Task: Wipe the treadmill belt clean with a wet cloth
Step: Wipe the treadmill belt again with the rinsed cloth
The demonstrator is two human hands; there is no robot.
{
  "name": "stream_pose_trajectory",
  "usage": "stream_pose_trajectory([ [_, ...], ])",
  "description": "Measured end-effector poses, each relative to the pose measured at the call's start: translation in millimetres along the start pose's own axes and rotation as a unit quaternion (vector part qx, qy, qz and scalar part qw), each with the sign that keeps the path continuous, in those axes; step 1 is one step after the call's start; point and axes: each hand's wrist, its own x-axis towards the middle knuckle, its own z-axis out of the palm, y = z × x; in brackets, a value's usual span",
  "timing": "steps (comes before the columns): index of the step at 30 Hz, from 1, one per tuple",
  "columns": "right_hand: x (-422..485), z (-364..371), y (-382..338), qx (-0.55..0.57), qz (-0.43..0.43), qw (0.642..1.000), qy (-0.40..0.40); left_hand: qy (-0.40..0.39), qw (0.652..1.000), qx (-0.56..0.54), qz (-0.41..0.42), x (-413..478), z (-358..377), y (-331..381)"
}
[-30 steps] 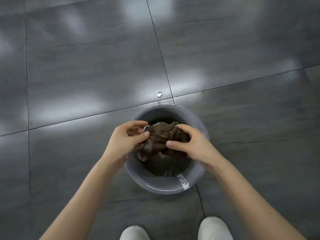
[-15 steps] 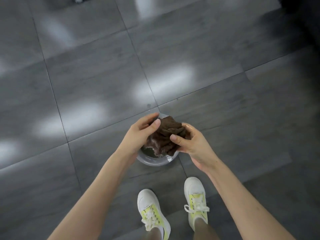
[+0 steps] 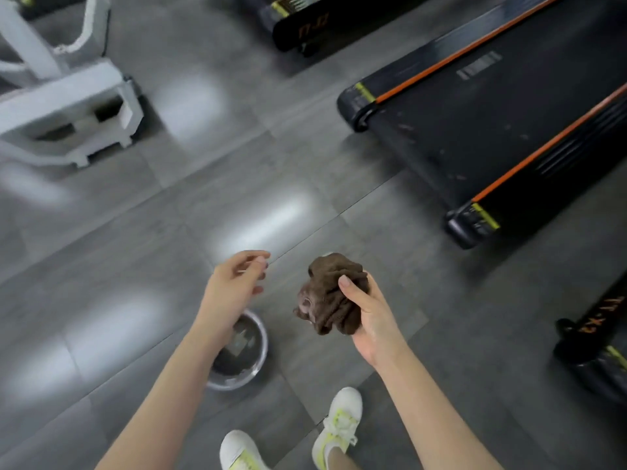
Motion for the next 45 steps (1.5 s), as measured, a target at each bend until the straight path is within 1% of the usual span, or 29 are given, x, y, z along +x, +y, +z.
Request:
stream_pose_trajectory([
  [2, -8.2, -26.5, -49.0, -0.018, -0.033, 0.999, 0.023, 0.007, 1.000, 0.007, 0.016, 1.9, 27.1, 33.1],
  [6, -13.0, -80.9, -136.1, -0.015, -0.077, 0.993, 0.087, -0.016, 0.999, 0.039, 0.021, 8.6, 90.6, 81.0],
  [12, -4.2, -155.9, -229.8, -0.018, -0.124, 0.974, 0.187, -0.073, 0.992, 0.098, 0.023, 37.8, 185.1, 134.7],
  [14, -4.7, -177.8, -257.8, -0.026, -0.132, 0.965, 0.225, -0.103, 0.986, 0.130, 0.032, 49.7, 220.1, 155.3],
  [17, -5.1, -213.0, -297.1, -0.008, -0.136, 0.952, 0.273, -0.149, 0.973, 0.171, 0.049, 70.0, 275.4, 184.4],
  [22, -1.5, -282.8, -355.8, 0.001, -0.145, 0.938, 0.316, -0.190, 0.947, 0.244, 0.088, 98.7, 369.6, 224.9],
  [26, 0.5, -345.6, -404.7, 0.009, -0.155, 0.935, 0.320, -0.209, 0.933, 0.273, 0.105, 110.0, 453.7, 249.1],
  [28, 1.5, -378.2, -433.0, 0.006, -0.156, 0.934, 0.321, -0.207, 0.932, 0.275, 0.111, 110.7, 498.8, 260.9],
  [31, 5.5, -425.4, -479.0, -0.008, -0.146, 0.936, 0.321, -0.191, 0.938, 0.269, 0.107, 108.1, 560.2, 273.9],
  [35, 21.6, -482.0, -545.4, -0.042, -0.123, 0.942, 0.309, -0.172, 0.951, 0.245, 0.081, 111.1, 629.8, 288.6],
  [39, 56.8, -520.3, -611.0, -0.067, -0.116, 0.943, 0.304, -0.146, 0.956, 0.243, 0.071, 128.1, 682.0, 307.5],
  [42, 95.7, -541.3, -659.2, -0.105, -0.102, 0.950, 0.277, -0.115, 0.962, 0.239, 0.060, 150.9, 719.1, 328.2],
  [45, 139.1, -557.4, -707.4, -0.140, -0.090, 0.953, 0.253, -0.094, 0.964, 0.241, 0.067, 180.3, 756.0, 353.4],
])
